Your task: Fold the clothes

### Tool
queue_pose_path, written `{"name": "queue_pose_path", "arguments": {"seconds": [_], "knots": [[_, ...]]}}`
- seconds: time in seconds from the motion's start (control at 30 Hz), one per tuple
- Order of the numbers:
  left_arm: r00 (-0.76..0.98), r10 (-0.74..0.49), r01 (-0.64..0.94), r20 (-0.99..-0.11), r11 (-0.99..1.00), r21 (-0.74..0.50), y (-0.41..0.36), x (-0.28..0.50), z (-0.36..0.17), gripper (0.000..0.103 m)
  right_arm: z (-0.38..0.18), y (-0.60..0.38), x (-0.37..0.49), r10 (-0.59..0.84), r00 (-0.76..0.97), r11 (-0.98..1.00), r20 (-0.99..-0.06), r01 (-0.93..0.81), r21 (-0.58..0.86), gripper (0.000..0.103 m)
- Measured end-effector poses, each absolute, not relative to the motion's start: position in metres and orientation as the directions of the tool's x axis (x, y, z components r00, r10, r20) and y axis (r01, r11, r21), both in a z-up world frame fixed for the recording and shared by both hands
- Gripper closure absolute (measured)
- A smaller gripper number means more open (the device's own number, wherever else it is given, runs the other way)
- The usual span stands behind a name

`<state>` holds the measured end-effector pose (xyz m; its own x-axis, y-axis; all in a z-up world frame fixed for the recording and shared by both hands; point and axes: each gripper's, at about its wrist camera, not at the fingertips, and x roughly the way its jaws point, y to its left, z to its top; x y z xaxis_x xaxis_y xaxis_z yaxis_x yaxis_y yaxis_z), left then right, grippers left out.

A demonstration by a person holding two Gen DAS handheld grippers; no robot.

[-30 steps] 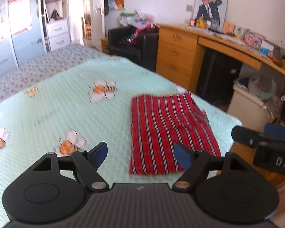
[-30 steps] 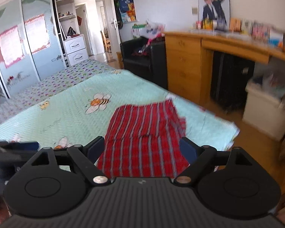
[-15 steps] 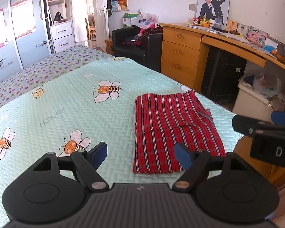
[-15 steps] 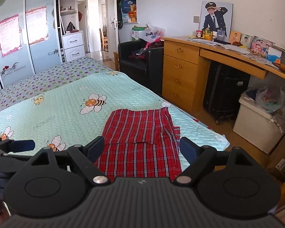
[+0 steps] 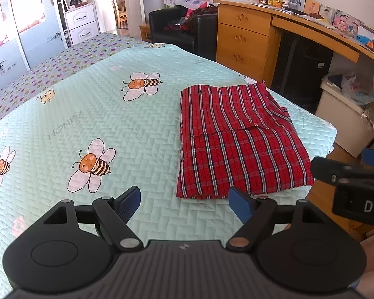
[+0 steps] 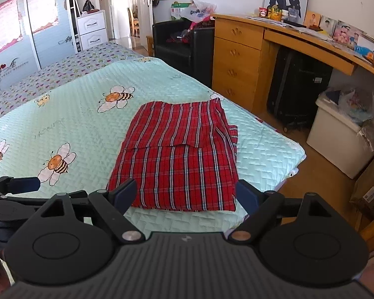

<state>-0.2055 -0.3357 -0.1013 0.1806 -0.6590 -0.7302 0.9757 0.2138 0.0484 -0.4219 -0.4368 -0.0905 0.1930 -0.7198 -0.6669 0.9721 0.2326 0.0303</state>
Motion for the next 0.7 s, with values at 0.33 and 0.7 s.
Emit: {"name": "queue_pose_path", "arguments": {"seconds": [0.33,0.7], "knots": [[0.168,-0.656,0.979,-0.736,0.200,0.045,-0.3397,-0.2068,-0.1030,0.023,-0.0941,-0.4444,-0.4200,-0.713,0.197,0.238,-0.673,0.971,0.032,0.017],[0.156,-0.663,0.978,-0.732,0.208,0.019,-0.3358,-0.1998,-0.1008,0.023,-0.0946,-0.4444,-0.4165,-0.712,0.204,0.248,-0.671,0.968,0.031,0.017]]}}
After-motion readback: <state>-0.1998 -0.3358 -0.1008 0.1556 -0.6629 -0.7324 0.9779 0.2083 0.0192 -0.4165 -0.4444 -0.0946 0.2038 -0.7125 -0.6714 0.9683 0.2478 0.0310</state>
